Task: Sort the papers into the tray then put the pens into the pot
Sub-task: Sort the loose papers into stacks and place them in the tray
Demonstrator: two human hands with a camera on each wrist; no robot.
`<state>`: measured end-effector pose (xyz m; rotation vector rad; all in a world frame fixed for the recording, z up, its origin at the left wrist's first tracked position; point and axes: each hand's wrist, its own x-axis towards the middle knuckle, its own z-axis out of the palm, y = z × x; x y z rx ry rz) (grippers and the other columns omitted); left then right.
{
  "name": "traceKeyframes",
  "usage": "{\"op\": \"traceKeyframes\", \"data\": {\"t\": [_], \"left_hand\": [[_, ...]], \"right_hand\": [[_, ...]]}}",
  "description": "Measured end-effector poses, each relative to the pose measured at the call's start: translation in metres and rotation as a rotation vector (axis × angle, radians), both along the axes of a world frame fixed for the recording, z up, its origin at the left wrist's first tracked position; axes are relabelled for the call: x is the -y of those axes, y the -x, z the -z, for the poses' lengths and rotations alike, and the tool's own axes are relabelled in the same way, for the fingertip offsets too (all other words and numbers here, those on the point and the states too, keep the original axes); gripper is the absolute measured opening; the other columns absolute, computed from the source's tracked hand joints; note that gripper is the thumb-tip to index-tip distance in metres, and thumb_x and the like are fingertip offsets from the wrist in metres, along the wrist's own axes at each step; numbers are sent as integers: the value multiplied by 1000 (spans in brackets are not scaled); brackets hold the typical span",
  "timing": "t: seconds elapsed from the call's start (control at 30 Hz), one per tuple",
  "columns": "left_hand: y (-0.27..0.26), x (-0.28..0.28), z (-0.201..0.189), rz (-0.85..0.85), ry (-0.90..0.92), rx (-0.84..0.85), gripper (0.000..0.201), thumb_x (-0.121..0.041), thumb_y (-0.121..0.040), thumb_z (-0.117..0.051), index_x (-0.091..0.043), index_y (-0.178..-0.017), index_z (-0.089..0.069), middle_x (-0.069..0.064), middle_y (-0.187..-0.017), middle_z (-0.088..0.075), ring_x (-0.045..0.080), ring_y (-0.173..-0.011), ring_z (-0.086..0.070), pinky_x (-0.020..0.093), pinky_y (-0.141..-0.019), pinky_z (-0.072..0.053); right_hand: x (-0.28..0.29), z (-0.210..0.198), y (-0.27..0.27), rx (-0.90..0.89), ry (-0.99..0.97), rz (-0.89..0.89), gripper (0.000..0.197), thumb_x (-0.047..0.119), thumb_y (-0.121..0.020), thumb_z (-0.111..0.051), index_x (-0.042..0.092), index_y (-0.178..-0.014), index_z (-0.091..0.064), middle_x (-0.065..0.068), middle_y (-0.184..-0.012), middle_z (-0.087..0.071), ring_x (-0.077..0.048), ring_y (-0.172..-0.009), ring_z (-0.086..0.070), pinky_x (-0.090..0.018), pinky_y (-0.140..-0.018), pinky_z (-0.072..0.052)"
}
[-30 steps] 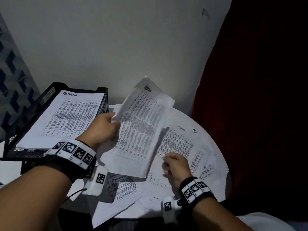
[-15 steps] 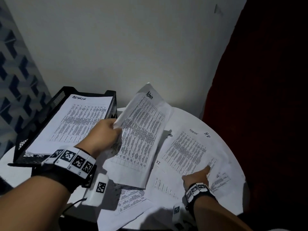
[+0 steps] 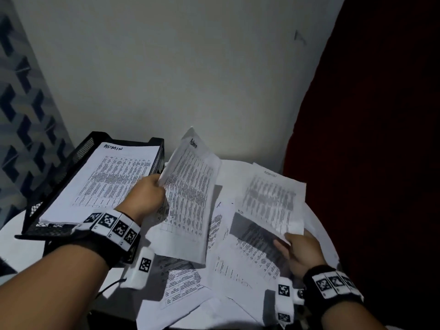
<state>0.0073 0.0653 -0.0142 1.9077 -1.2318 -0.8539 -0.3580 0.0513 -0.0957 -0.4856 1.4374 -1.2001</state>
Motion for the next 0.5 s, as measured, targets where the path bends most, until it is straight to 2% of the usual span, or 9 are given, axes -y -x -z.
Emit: {"op": "traceKeyframes", "data": {"t": [0.1,0.17,0.27,0.3,0.33,0.37,0.4,0.43,0.5], "left_hand": [[4,-6,-2,9,-11,-149,21,-2,-98,-42,-10,-106,-59,9,-73,-57,25,-62,-54,32,-58,-47],[9,-11,0,7,-8,-354,28,2,-91,-41,-9,-106,-62,10,-69,-50,21,-54,-47,33,-52,-39],[15,-20,4,-4,26,-528,30,3,-89,-39,-4,-101,-66,7,-55,-45,16,-41,-35,24,-46,-27],[19,-22,3,-15,45,-552,27,-2,-92,-41,-6,-100,-67,6,-54,-48,18,-41,-37,25,-45,-31],[21,-23,3,-33,60,-580,25,-12,-97,-45,-9,-102,-68,7,-61,-56,24,-47,-48,31,-50,-43],[22,-26,2,-27,65,-621,28,-30,-101,-46,-14,-107,-69,8,-79,-67,29,-65,-63,41,-69,-56],[21,-26,4,10,61,-679,41,-49,-101,-44,-18,-117,-67,8,-100,-72,30,-88,-69,49,-89,-55],[20,-27,5,56,46,-717,56,-65,-96,-44,-21,-125,-64,6,-113,-71,28,-102,-68,48,-97,-52],[23,-30,6,109,47,-615,75,-75,-80,-63,-19,-130,-60,5,-106,-70,22,-90,-68,39,-80,-57]], "right_hand": [[-23,-16,-29,79,77,-140,36,-8,-102,-50,11,-127,-68,-13,-119,-77,-34,-106,-73,-36,-69,-66],[-36,-19,-49,82,98,-249,32,-7,-100,-53,7,-123,-70,-17,-114,-78,-38,-103,-75,-43,-76,-65],[-48,-14,-75,63,85,-326,33,-7,-98,-54,3,-127,-67,-20,-114,-77,-40,-104,-75,-57,-94,-59],[-50,-11,-80,71,83,-345,33,-7,-98,-54,4,-127,-67,-20,-115,-77,-40,-107,-74,-60,-96,-57],[-52,-8,-85,82,78,-354,34,-7,-99,-53,5,-128,-66,-19,-116,-77,-40,-108,-74,-62,-97,-56],[-52,-4,-90,88,80,-364,35,-8,-98,-53,5,-128,-65,-19,-116,-77,-40,-109,-73,-63,-98,-55],[-53,-2,-93,79,94,-368,36,-9,-97,-54,5,-130,-63,-18,-116,-77,-39,-109,-74,-63,-98,-55],[-53,-1,-96,56,113,-370,38,-10,-96,-56,5,-131,-60,-17,-115,-78,-39,-107,-74,-62,-97,-56],[-54,0,-100,1,151,-370,49,-14,-93,-58,16,-132,-55,-14,-113,-78,-37,-105,-75,-61,-95,-57]]}}
